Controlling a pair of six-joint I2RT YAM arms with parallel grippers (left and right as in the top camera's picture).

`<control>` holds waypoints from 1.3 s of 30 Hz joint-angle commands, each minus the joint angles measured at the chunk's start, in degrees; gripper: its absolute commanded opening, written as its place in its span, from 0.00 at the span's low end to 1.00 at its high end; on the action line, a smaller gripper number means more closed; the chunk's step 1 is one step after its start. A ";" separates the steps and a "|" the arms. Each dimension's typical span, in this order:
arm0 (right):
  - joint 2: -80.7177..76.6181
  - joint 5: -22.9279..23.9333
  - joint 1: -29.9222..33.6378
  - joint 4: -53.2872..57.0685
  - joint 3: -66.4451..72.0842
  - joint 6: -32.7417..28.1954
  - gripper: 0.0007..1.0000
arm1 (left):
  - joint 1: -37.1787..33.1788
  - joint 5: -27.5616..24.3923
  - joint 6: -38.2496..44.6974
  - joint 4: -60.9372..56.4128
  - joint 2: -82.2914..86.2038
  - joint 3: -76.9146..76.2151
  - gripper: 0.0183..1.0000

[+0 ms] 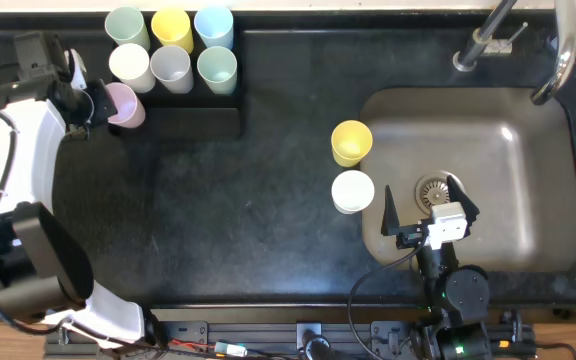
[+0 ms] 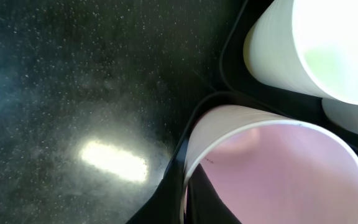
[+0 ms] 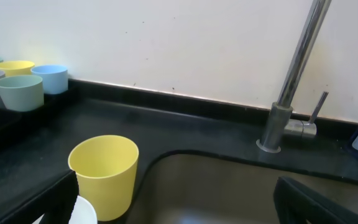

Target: Store Cups

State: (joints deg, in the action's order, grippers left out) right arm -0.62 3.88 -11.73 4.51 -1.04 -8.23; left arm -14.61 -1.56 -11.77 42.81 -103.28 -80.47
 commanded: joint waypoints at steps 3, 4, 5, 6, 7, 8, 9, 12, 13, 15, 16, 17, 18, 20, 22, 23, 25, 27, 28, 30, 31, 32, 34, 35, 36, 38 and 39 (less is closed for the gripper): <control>0.42 0.17 0.13 -0.35 0.76 -0.15 1.00 | 1.20 -1.40 0.83 -1.01 -1.60 -0.07 0.23; 0.42 0.17 0.13 -0.35 0.76 -0.15 1.00 | 1.20 -1.46 0.83 -0.96 -1.44 -0.07 0.27; 0.42 0.17 0.13 -0.35 0.76 -0.15 1.00 | 1.20 -1.42 0.83 -0.66 -0.70 -0.13 0.32; 0.42 0.17 0.13 -0.35 0.76 -0.15 1.00 | 1.20 -1.36 0.83 -0.33 -0.02 -0.28 0.35; 0.42 0.17 0.13 -0.35 0.76 -0.13 1.00 | 1.20 -1.05 0.83 -0.07 0.85 -0.46 0.37; 0.42 0.17 0.13 -0.37 0.76 -0.13 1.00 | 1.27 -0.55 0.81 0.37 1.75 -0.74 0.41; 0.42 0.17 0.13 -0.35 0.76 -0.15 1.00 | 1.44 0.35 0.57 0.90 2.91 -1.20 0.44; 0.42 0.17 0.13 -0.35 0.76 -0.15 1.00 | 2.36 3.67 -0.68 3.80 6.47 -3.67 0.53; 0.42 0.17 0.13 -0.35 0.76 -0.13 1.00 | 3.28 4.44 -0.68 6.29 8.28 -6.05 0.57; 0.42 0.17 0.13 -0.35 0.76 -0.15 1.00 | 5.07 5.51 -0.70 10.21 9.31 -9.94 0.62; 0.42 0.17 0.13 -0.35 0.76 -0.15 1.00 | 6.60 6.54 -0.81 12.85 9.38 -12.55 0.65; 0.42 0.17 0.13 -0.35 0.76 -0.15 1.00 | 8.13 8.02 -1.90 14.99 9.38 -14.73 0.67; 0.42 0.17 0.13 -0.37 0.76 -0.15 1.00 | 10.25 9.86 -3.21 17.05 9.35 -16.81 0.70; 0.42 0.17 0.13 -0.35 0.76 -0.15 1.00 | 14.97 12.68 -5.33 20.04 9.35 -20.17 0.72; 0.42 0.17 0.13 -0.35 0.76 -0.15 1.00 | 21.27 14.19 -8.07 21.73 9.31 -22.86 0.73; 0.42 0.17 0.13 -0.35 0.76 -0.15 1.00 | 26.88 14.56 -11.02 21.84 9.18 -23.80 0.74; 0.42 0.17 0.13 -0.35 0.76 -0.13 1.00 | 33.22 14.51 -15.56 21.86 8.44 -24.09 0.74; 0.42 0.17 0.13 -0.35 0.76 -0.13 1.00 | 37.94 14.08 -18.69 21.86 7.17 -24.09 0.74; 0.42 0.17 0.13 -0.35 0.76 -0.15 1.00 | 40.46 13.75 -20.06 21.84 6.23 -24.15 0.75; 0.42 0.17 0.13 -0.37 0.76 -0.15 1.00 | 45.42 12.94 -22.01 21.53 3.76 -24.20 0.74; 0.42 0.17 0.13 -0.35 0.76 -0.13 1.00 | 47.28 12.57 -22.75 21.29 2.56 -24.20 0.75; 0.42 0.17 0.13 -0.37 0.76 -0.15 1.00 | 48.98 12.15 -23.23 21.00 1.33 -24.20 0.75; 0.42 0.17 0.13 -0.35 0.76 -0.15 1.00 | 51.63 10.58 -23.76 20.20 -1.18 -24.20 0.75; 0.42 0.17 0.13 -0.35 0.76 -0.13 1.00 | 52.57 9.88 -24.61 20.00 -2.32 -24.20 0.75; 0.42 0.17 0.13 -0.35 0.76 -0.15 1.00 | 53.22 9.01 -24.94 19.78 -3.17 -24.20 0.75; 0.42 0.17 0.13 -0.35 0.76 -0.13 1.00 | 54.58 7.02 -25.03 18.91 -5.29 -24.20 0.74; 0.42 0.17 0.13 -0.37 0.76 -0.13 1.00 | 55.12 6.34 -25.42 18.25 -6.36 -24.20 0.75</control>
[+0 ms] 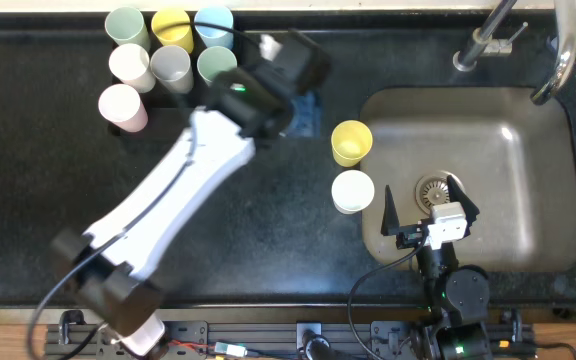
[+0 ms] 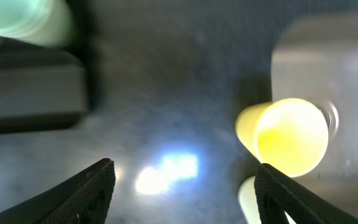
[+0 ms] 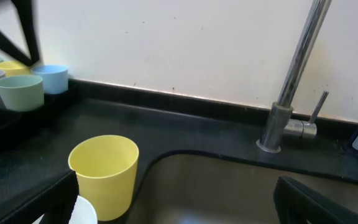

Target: Store Cups

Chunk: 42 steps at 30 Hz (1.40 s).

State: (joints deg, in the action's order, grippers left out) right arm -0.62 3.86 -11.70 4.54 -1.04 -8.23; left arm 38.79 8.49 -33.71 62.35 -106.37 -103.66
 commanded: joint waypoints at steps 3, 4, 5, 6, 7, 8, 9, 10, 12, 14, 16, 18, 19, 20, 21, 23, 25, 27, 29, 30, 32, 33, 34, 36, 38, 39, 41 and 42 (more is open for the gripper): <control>0.42 0.20 0.11 -0.39 0.76 -0.15 1.00 | 2.82 -4.66 -3.89 -2.73 -5.77 -1.01 0.75; 0.42 0.20 0.11 -0.37 0.76 -0.15 1.00 | 3.13 -4.94 -3.91 -3.28 -6.75 -1.01 0.75; 0.42 0.20 0.11 -0.37 0.76 -0.15 1.00 | 3.34 -5.11 -3.89 -3.63 -7.41 -1.01 0.75; 0.42 0.20 0.11 -0.39 0.76 -0.15 1.00 | 3.45 -5.44 -3.89 -3.98 -7.96 -1.01 0.75; 0.42 0.20 0.11 -0.37 0.76 -0.13 0.99 | 3.58 -5.68 -3.89 -4.28 -8.63 -1.01 0.75; 0.42 0.20 0.11 -0.37 0.76 -0.13 1.00 | 3.67 -5.73 -3.89 -4.61 -9.20 -1.01 0.75; 0.42 0.20 0.11 -0.37 0.76 -0.15 1.00 | 3.74 -5.90 -3.89 -4.96 -9.66 -1.01 0.75; 0.42 0.20 0.11 -0.37 0.76 -0.15 1.00 | 3.80 -5.95 -3.89 -5.35 -10.27 -1.01 0.75; 0.42 0.20 0.11 -0.37 0.76 -0.15 1.00 | 4.00 -6.10 -3.89 -6.34 -11.23 -1.01 0.75; 0.42 0.20 0.11 -0.37 0.76 -0.13 1.00 | 4.13 -6.36 -3.89 -7.23 -12.22 -1.01 0.75; 0.42 0.20 0.11 -0.39 0.76 -0.15 1.00 | 4.15 -6.58 -3.89 -8.02 -13.20 -1.01 0.74; 0.42 0.20 0.11 -0.37 0.76 -0.15 1.00 | 4.15 -6.27 -3.87 -9.03 -14.21 -1.01 0.74; 0.42 0.20 0.11 -0.37 0.76 -0.13 1.00 | 4.15 -6.03 -3.85 -9.66 -14.73 -1.01 0.73; 0.42 0.20 0.11 -0.37 0.76 -0.13 1.00 | 4.15 -5.90 -3.85 -10.60 -15.23 -1.01 0.71; 0.42 0.20 0.11 -0.39 0.76 -0.15 1.00 | 4.15 -5.90 -3.85 -11.37 -15.74 -1.01 0.69; 0.42 0.20 0.11 -0.37 0.76 -0.13 1.00 | 4.15 -5.95 -3.85 -12.57 -16.48 -1.01 0.63; 0.42 0.20 0.11 -0.37 0.76 -0.15 1.00 | 4.15 -5.97 -3.85 -12.87 -16.79 -1.01 0.52; 0.42 0.20 0.11 -0.37 0.76 -0.15 1.00 | 4.15 -5.88 -3.82 -12.81 -16.79 -1.01 0.39; 0.42 0.22 0.11 -0.39 0.76 -0.15 1.00 | 4.15 -5.88 -3.63 -12.98 -16.79 -1.01 0.29; 0.42 0.20 0.11 -0.37 0.76 -0.13 1.00 | 4.15 -5.86 -3.63 -13.07 -16.79 -1.01 0.23; 0.42 0.20 0.11 -0.37 0.76 -0.15 1.00 | 4.13 -5.88 -3.63 -13.38 -16.79 -1.01 0.11; 0.42 0.20 0.11 -0.37 0.76 -0.15 1.00 | 4.04 -5.88 -3.48 -13.57 -16.76 -1.01 0.07; 0.42 0.20 0.11 -0.37 0.76 -0.13 1.00 | 4.04 -6.03 -2.56 -13.97 -16.74 -1.03 0.04; 0.42 0.20 0.11 -0.39 0.76 -0.15 1.00 | 4.00 -6.08 -1.03 -14.03 -16.63 -1.62 0.02; 0.42 0.20 0.11 -0.39 0.76 -0.15 1.00 | 3.58 -5.70 -0.55 -13.35 -15.87 -2.67 0.02; 0.42 0.20 0.11 -0.37 0.76 -0.15 1.00 | 3.02 -4.98 -0.59 -12.81 -15.08 -3.48 0.02; 0.42 0.20 0.11 -0.37 0.76 -0.13 1.00 | 1.90 -2.21 -0.79 -12.17 -12.85 -5.05 0.02; 0.42 0.20 0.11 -0.37 0.76 -0.15 1.00 | 1.20 0.15 -1.62 -12.15 -11.19 -5.75 0.02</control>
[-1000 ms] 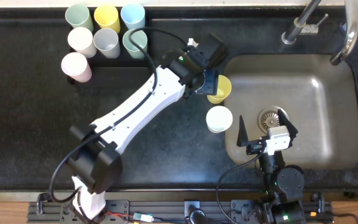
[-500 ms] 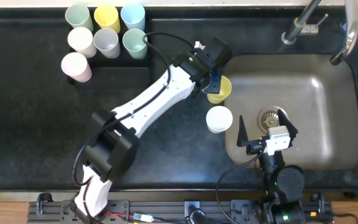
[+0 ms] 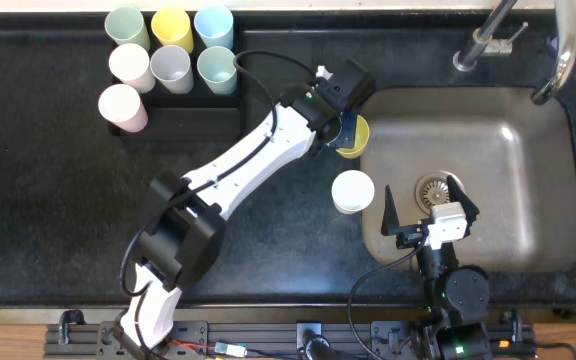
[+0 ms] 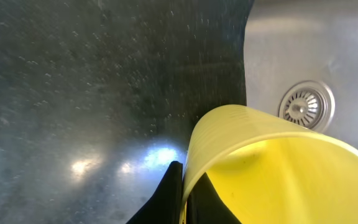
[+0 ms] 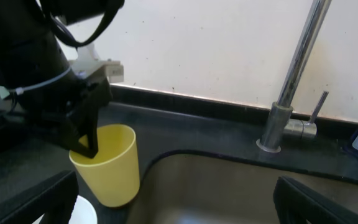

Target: Store Cups

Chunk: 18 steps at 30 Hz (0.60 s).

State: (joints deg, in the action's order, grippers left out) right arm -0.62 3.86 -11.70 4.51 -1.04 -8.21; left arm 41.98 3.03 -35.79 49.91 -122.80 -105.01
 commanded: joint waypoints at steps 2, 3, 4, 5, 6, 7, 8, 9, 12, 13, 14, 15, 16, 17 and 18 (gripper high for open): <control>0.42 0.20 0.11 -0.35 0.76 -0.15 1.00 | -3.54 10.60 -3.04 0.17 8.81 -5.33 0.02; 0.42 0.20 0.11 -0.35 0.76 -0.17 1.00 | -5.49 13.60 -6.51 -0.13 12.46 -5.38 0.02; 0.42 0.20 0.11 -0.37 0.76 -0.17 1.00 | -6.75 14.51 -8.41 -0.11 14.38 -5.38 0.02; 0.42 0.20 0.11 -0.35 0.76 -0.17 1.00 | -8.09 15.23 -10.32 -0.09 16.26 -5.38 0.02; 0.42 0.20 0.11 -0.35 0.76 -0.17 1.00 | -11.39 15.69 -15.10 0.24 20.20 -5.35 0.02; 0.42 0.20 0.11 -0.37 0.76 -0.15 1.00 | -12.92 15.50 -16.85 0.79 21.77 -5.35 0.02; 0.42 0.20 0.11 -0.37 0.76 -0.17 1.00 | -14.38 15.50 -17.22 1.73 23.10 -5.35 0.02; 0.42 0.20 0.11 -0.37 0.76 -0.15 1.00 | -15.80 15.52 -17.22 2.82 24.26 -5.35 0.02; 0.42 0.20 0.11 -0.35 0.76 -0.15 1.00 | -20.59 16.83 -22.56 8.90 26.75 -5.31 0.02; 0.42 0.20 0.11 -0.35 0.76 -0.15 1.00 | -22.01 18.18 -27.45 12.00 27.08 -5.31 0.02; 0.42 0.20 0.11 -0.35 0.76 -0.17 1.00 | -23.26 19.32 -32.26 15.21 27.15 -5.31 0.02; 0.42 0.20 0.11 -0.35 0.76 -0.17 1.00 | -24.35 20.17 -36.48 18.36 27.12 -5.29 0.02; 0.42 0.20 0.11 -0.37 0.76 -0.15 1.00 | -25.42 20.59 -40.83 21.62 27.06 -5.11 0.02; 0.42 0.20 0.11 -0.35 0.76 -0.15 1.00 | -26.25 20.44 -44.17 23.98 26.99 -4.70 0.02; 0.42 0.20 0.11 -0.35 0.76 -0.17 1.00 | -26.99 19.85 -47.58 26.12 26.91 -4.17 0.02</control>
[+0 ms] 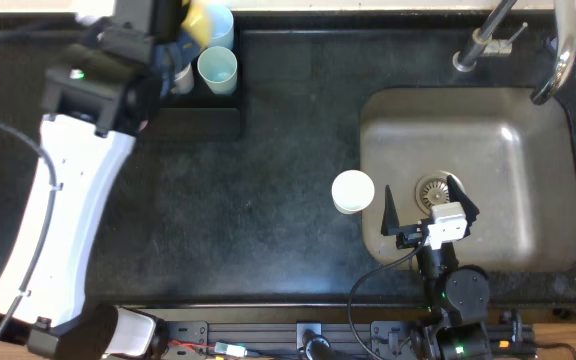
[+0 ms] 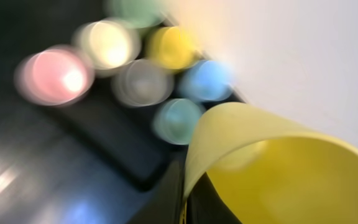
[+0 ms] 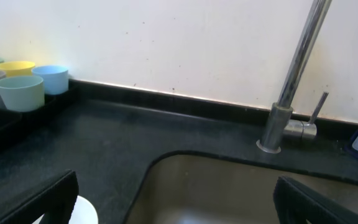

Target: Store Cups

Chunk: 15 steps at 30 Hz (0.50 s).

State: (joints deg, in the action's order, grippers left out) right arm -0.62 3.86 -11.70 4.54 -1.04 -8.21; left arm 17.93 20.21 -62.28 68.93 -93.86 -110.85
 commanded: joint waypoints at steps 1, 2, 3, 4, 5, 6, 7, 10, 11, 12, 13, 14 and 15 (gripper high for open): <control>0.42 0.20 0.11 -0.39 0.76 -0.15 1.00 | -3.65 1.64 -24.41 8.98 -2.08 2.29 0.02; 0.42 0.20 0.11 -0.37 0.76 -0.15 1.00 | -4.37 0.37 -27.39 10.60 -2.14 3.08 0.02; 0.42 0.20 0.11 -0.37 0.76 -0.15 1.00 | -5.01 -0.76 -29.70 11.82 -2.16 3.85 0.02; 0.42 0.20 0.11 -0.37 0.76 -0.15 1.00 | -5.64 -1.68 -31.39 12.83 -2.38 4.68 0.02; 0.42 0.20 0.11 -0.37 0.76 -0.17 0.99 | -6.12 -2.12 -31.98 13.14 -2.64 5.33 0.02; 0.42 0.20 0.11 -0.39 0.76 -0.17 1.00 | -6.49 -2.38 -32.35 13.27 -2.95 5.92 0.02; 0.42 0.20 0.11 -0.37 0.76 -0.17 1.00 | -6.84 -2.58 -32.35 13.25 -3.41 6.36 0.02; 0.42 0.20 0.11 -0.37 0.76 -0.15 1.00 | -7.72 -3.69 -32.33 13.05 -5.31 7.34 0.02; 0.42 0.20 0.11 -0.37 0.76 -0.17 1.00 | -8.07 -4.68 -32.33 12.85 -6.21 7.65 0.02; 0.42 0.20 0.11 -0.37 0.76 -0.17 1.00 | -8.37 -5.46 -32.33 12.81 -7.02 7.78 0.02; 0.42 0.20 0.11 -0.37 0.76 -0.17 1.00 | -8.63 -6.08 -32.30 12.81 -7.93 7.78 0.02; 0.42 0.20 0.11 -0.37 0.76 -0.17 1.00 | -8.92 -6.45 -32.30 12.79 -8.74 7.78 0.02; 0.42 0.20 0.11 -0.37 0.76 -0.15 1.00 | -9.18 -6.71 -32.30 12.66 -9.75 7.78 0.02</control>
State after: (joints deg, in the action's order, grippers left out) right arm -0.62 3.86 -11.70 4.51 -1.04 -8.23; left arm 9.85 15.68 -92.14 81.62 -100.62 -103.94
